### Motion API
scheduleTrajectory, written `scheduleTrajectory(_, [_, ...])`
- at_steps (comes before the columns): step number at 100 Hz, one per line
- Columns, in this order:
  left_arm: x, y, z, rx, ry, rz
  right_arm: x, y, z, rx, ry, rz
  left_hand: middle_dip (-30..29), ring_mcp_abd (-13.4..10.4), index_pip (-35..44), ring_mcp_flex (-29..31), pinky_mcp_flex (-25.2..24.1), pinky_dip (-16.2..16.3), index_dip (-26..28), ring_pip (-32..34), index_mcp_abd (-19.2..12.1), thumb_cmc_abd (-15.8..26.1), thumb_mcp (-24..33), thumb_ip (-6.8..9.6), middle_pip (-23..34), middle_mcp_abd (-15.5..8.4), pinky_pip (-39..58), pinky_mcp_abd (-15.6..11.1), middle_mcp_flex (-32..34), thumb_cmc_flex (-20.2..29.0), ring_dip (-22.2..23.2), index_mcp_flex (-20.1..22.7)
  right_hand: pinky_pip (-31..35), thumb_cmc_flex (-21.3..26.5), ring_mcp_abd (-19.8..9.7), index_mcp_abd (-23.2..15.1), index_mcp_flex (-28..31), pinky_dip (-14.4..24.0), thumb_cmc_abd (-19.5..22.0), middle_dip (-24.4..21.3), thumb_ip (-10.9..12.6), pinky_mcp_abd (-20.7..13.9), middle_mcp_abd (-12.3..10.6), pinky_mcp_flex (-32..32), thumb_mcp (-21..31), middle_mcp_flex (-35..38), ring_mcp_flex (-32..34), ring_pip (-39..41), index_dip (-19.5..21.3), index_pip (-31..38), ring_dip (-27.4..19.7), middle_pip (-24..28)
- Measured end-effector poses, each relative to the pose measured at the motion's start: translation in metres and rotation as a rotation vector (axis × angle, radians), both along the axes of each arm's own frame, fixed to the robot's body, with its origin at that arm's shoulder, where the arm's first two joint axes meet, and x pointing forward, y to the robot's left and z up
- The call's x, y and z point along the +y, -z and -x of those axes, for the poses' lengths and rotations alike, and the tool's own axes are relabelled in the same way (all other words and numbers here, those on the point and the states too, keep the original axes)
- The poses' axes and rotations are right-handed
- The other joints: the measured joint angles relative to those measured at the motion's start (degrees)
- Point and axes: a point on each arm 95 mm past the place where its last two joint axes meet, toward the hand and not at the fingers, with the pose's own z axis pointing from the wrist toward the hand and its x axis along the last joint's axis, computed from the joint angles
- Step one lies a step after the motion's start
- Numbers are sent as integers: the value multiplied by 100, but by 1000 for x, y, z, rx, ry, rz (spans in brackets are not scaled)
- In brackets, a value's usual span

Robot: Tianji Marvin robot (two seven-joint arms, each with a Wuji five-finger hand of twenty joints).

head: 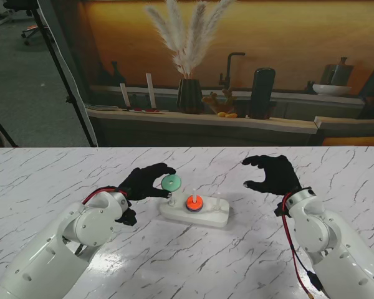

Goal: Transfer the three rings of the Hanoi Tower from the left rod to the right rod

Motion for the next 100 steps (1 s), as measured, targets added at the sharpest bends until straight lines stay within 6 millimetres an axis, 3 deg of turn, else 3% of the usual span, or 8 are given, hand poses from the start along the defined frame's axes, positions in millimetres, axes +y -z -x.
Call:
scheduleTrajectory(38, [-10, -16, 2, -31, 42, 21, -1, 2, 0, 7, 7, 4, 0, 1, 0, 0, 44, 0, 0, 0, 0, 0, 0, 0, 1, 0, 6, 2, 0, 3, 0, 0, 0, 0, 0, 0, 0, -1, 0, 0, 0, 0, 1, 0, 0, 0, 0, 0, 0, 0, 0, 0])
scheduleTrajectory(100, [-49, -18, 1, 7, 145, 70, -12, 10, -2, 29, 37, 34, 0, 5, 5, 1, 62, 0, 52, 0, 0, 0, 0, 0, 1, 0, 28, 24, 0, 5, 1, 2, 0, 0, 0, 0, 0, -2, 0, -1, 0, 0, 1, 0, 0, 0, 0, 0, 0, 0, 0, 0])
